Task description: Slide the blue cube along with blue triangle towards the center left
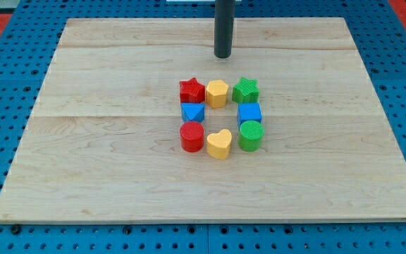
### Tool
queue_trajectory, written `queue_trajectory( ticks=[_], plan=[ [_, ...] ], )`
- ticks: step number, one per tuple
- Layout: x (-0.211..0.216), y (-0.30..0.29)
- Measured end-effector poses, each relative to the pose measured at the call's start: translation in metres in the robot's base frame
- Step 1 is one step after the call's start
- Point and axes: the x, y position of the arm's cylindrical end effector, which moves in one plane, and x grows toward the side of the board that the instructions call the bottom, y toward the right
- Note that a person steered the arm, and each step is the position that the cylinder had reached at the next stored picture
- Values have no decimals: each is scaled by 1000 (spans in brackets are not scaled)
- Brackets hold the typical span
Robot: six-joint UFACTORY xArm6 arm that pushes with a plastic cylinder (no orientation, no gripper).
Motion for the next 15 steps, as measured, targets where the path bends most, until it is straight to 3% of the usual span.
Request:
queue_trajectory(
  ticks=[5,6,7,8,9,10,11,12,13,14,15],
  plan=[
    [-10,2],
    [-10,20],
    [-10,98],
    [25,163],
    [108,201],
    [203,212],
    [260,192],
    [259,130],
    [242,105],
    [185,112],
    [160,55]
  ],
)
